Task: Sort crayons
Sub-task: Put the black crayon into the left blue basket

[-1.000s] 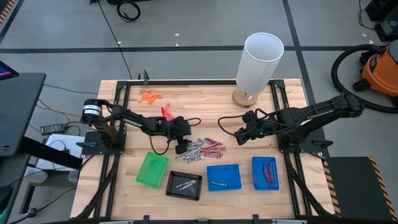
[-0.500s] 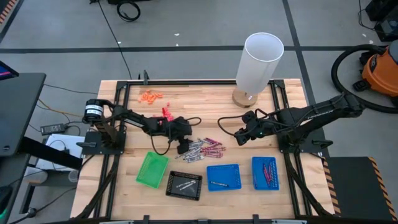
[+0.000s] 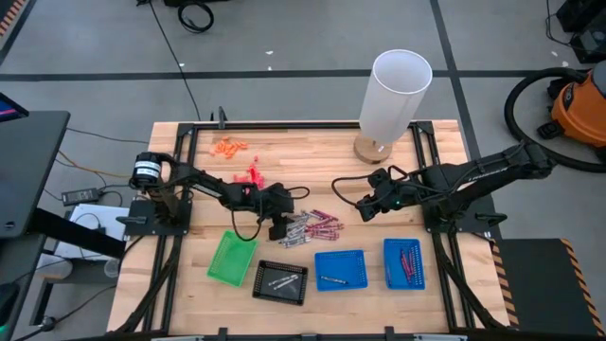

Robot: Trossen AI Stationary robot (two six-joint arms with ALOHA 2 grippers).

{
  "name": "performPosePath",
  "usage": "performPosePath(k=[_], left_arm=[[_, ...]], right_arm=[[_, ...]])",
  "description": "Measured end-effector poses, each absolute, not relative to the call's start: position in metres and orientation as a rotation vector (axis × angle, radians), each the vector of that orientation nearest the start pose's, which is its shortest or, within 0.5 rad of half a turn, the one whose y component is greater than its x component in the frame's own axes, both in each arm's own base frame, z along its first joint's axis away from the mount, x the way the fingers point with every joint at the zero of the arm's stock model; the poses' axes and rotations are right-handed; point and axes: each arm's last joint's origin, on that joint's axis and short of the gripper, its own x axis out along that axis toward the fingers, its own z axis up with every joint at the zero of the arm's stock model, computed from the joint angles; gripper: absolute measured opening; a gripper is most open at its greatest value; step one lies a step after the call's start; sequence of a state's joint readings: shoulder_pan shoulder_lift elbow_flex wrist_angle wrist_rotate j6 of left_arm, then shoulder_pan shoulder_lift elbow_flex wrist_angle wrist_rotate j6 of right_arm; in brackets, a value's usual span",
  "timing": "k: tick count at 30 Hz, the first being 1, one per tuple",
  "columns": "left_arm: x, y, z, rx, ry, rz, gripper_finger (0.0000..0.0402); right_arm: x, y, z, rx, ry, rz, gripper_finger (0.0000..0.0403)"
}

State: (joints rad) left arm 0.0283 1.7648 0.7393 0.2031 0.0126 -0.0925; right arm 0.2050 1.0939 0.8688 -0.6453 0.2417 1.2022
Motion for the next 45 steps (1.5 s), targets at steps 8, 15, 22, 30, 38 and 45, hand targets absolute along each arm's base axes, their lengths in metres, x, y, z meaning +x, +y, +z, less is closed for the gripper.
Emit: performPosePath(k=[8, 15, 22, 30, 38, 45], left_arm=[[0.313, 0.018, 0.112, -0.12, 0.848, 0.083, 0.0142], [0.309, 0.03, 0.111, -0.126, 0.879, 0.126, 0.0141], [0.304, 0.03, 0.116, -0.101, 0.909, 0.083, 0.0141], [0.301, 0.032, 0.13, -0.064, 0.866, 0.041, 0.0141], [0.305, 0.033, 0.132, -0.046, 0.816, 0.064, 0.0141], [0.308, 0.033, 0.13, -0.038, 0.807, 0.069, 0.0141]], right_arm=[[0.211, 0.037, 0.269, 0.941, 0.695, -0.521, 0.0118], [0.212, 0.037, 0.271, 0.949, 0.68, -0.511, 0.0118], [0.212, 0.037, 0.271, 0.951, 0.684, -0.508, 0.0118], [0.213, 0.037, 0.272, 0.956, 0.669, -0.5, 0.0118], [0.214, 0.037, 0.272, 0.957, 0.658, -0.497, 0.0118], [0.216, 0.037, 0.275, 0.937, 0.623, -0.482, 0.0118]])
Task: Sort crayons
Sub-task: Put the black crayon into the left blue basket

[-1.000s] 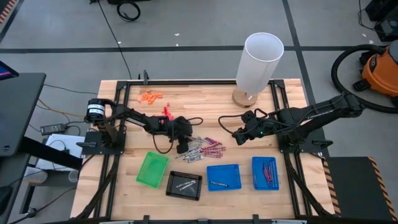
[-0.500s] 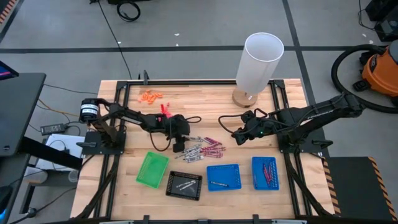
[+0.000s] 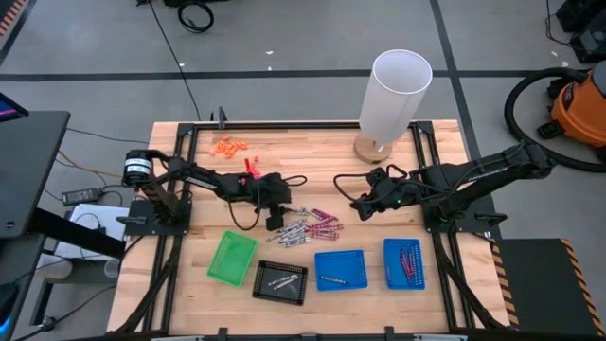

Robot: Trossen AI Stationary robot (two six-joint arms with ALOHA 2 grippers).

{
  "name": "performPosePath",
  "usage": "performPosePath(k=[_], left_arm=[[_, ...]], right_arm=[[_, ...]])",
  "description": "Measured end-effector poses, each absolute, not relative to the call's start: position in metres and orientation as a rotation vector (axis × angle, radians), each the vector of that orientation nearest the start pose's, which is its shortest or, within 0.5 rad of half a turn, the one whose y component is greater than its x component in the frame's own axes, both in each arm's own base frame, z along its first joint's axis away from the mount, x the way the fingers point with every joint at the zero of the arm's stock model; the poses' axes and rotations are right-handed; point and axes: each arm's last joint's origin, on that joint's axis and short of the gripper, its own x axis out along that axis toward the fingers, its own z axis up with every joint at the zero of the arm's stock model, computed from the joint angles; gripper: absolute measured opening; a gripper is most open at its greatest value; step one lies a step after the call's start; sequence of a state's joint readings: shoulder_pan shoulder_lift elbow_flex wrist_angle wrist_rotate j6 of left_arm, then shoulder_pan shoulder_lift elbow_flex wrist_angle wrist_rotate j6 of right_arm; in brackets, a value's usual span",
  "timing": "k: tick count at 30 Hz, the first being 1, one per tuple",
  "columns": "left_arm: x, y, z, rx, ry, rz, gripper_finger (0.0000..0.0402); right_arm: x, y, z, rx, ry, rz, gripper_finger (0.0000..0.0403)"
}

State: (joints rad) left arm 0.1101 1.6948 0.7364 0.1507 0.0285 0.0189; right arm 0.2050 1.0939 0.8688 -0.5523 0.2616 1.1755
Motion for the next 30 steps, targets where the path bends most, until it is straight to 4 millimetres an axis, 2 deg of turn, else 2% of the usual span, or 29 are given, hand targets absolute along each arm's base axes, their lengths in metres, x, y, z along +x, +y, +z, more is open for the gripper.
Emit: performPosePath(k=[16, 26, 30], left_arm=[[0.307, 0.038, 0.115, -0.028, 0.872, 0.064, 0.0141], [0.305, 0.045, 0.115, -0.036, 0.89, 0.049, 0.0141], [0.304, 0.043, 0.114, -0.036, 0.9, 0.044, 0.0111]], right_arm=[[0.219, 0.038, 0.278, 0.926, 0.59, -0.452, 0.0118], [0.219, 0.038, 0.278, 0.921, 0.591, -0.45, 0.0118], [0.219, 0.038, 0.278, 0.902, 0.592, -0.447, 0.0118]])
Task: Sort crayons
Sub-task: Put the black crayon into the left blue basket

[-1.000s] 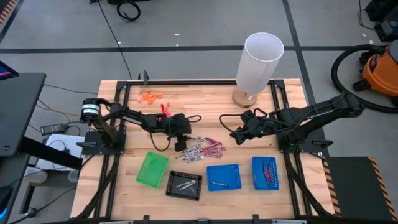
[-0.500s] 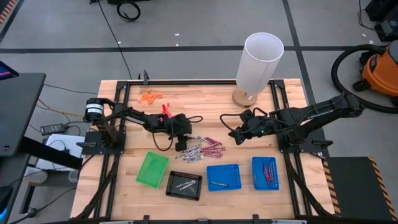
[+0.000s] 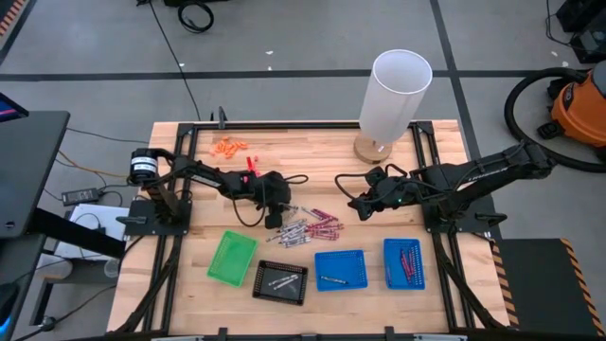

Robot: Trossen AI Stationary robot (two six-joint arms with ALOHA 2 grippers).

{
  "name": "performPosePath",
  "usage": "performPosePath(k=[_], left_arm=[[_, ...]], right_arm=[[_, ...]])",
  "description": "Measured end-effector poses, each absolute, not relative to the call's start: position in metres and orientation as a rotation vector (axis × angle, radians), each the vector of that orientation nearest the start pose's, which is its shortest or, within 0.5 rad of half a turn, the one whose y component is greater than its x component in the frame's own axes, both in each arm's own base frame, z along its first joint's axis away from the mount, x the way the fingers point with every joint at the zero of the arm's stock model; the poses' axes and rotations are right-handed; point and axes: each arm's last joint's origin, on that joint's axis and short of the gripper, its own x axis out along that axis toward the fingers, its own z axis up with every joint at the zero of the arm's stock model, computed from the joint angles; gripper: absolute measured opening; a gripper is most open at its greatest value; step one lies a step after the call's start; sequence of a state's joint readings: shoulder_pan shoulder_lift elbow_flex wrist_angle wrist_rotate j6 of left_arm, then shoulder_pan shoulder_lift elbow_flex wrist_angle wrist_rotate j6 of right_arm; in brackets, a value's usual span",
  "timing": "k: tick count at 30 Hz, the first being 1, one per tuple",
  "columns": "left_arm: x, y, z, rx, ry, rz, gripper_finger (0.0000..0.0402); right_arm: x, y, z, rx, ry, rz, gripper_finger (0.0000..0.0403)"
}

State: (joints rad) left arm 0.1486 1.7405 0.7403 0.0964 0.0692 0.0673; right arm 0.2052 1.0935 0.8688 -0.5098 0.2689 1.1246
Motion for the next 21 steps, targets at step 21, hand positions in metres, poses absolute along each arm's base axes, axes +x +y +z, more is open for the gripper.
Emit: performPosePath(k=[21], left_arm=[[0.297, 0.044, 0.15, -0.203, 0.783, 0.123, 0.0013]], right_arm=[[0.22, 0.038, 0.279, 0.893, 0.585, -0.429, 0.0119]])
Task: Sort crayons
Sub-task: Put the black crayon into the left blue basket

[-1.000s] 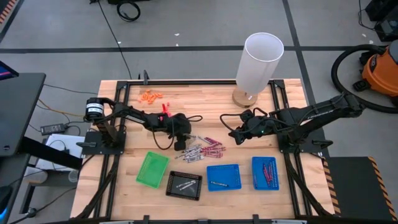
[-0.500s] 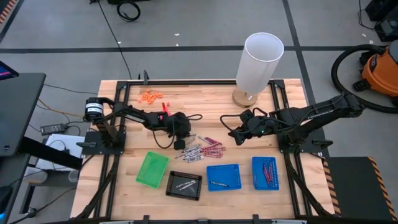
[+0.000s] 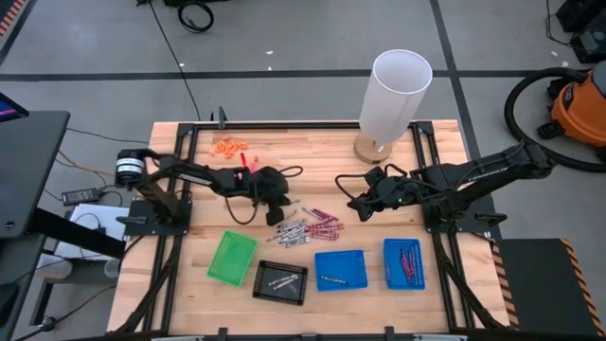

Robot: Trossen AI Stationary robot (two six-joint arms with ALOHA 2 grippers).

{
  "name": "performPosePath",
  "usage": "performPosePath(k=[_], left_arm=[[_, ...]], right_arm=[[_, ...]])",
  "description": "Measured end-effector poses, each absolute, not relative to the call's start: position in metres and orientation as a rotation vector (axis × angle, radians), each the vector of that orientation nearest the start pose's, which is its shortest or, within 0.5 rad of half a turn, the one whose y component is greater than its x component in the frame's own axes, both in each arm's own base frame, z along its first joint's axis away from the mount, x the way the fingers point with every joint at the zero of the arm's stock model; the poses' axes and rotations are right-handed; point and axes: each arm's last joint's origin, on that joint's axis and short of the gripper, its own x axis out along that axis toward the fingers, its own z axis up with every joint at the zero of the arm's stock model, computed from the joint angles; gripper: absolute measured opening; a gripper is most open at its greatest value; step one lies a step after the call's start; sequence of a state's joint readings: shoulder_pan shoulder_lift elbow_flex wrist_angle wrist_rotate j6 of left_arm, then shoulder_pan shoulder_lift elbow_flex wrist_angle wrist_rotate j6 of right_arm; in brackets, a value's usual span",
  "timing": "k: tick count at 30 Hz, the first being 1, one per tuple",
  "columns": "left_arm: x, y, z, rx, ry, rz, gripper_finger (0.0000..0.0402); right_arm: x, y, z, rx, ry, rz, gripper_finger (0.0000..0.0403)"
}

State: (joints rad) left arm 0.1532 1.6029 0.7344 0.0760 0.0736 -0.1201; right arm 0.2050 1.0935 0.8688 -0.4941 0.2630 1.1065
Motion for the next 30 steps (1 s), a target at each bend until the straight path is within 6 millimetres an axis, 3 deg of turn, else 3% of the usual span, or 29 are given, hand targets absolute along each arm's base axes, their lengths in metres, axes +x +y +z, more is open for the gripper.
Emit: performPosePath(k=[5, 13, 30], left_arm=[[0.292, 0.035, 0.181, -0.258, 0.671, 0.118, 0.0013], [0.28, 0.002, 0.213, -0.329, 0.583, 0.041, 0.0012], [0.265, -0.075, 0.221, -0.495, 0.627, -0.101, 0.0015]], right_arm=[[0.22, 0.038, 0.279, 0.89, 0.58, -0.431, 0.0119], [0.221, 0.037, 0.28, 0.876, 0.539, -0.466, 0.0119], [0.222, 0.037, 0.282, 0.872, 0.511, -0.458, 0.0118]])
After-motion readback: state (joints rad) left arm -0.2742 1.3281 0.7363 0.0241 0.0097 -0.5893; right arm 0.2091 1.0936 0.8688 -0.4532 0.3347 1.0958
